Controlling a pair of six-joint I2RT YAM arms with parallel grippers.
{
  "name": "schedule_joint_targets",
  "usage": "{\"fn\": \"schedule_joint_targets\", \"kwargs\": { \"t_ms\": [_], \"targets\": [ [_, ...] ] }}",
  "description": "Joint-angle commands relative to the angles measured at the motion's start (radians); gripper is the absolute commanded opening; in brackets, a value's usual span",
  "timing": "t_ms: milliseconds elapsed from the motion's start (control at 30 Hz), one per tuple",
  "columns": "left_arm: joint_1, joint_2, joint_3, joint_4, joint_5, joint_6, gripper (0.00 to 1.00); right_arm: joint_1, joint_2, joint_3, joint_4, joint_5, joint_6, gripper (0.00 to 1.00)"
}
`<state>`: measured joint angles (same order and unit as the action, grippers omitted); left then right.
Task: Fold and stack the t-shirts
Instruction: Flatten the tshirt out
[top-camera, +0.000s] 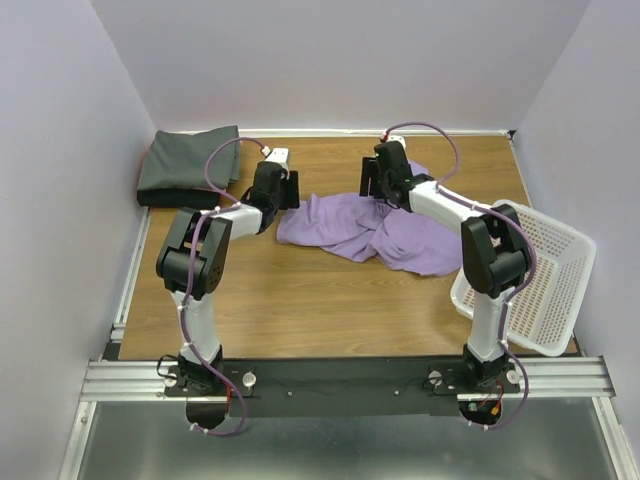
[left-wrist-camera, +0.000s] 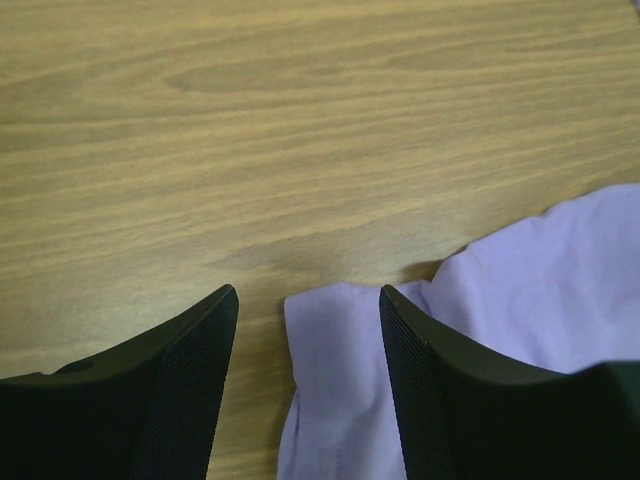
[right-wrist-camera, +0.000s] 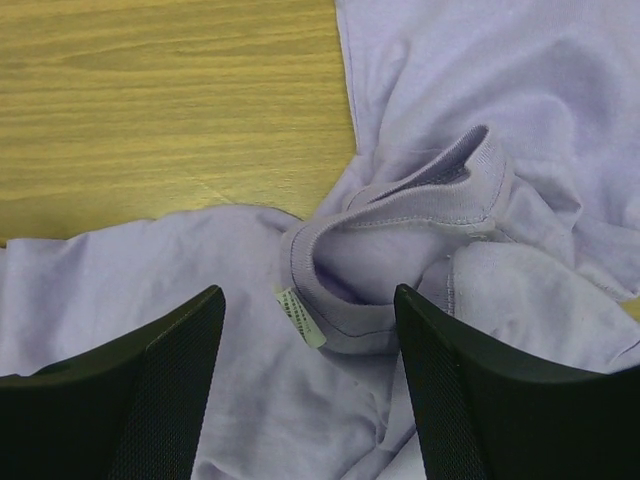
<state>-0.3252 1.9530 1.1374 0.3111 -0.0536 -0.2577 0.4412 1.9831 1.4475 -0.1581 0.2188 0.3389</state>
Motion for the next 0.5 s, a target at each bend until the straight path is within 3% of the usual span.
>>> {"fn": "schedule_joint_targets", "kwargs": {
  "t_ms": [0, 467],
  "targets": [
    [-0.003, 0.033, 0.038, -0.073, 0.005, 0.003, 0.66, -0.009, -0.007, -0.027, 0.003, -0.019, -0.003, 0.75],
    [-0.025, 0.124, 0.18, -0.266, 0.015, 0.021, 0.63, -0.018, -0.038, -0.07, 0.026, -0.041, 0.0, 0.74]
  ]
}}
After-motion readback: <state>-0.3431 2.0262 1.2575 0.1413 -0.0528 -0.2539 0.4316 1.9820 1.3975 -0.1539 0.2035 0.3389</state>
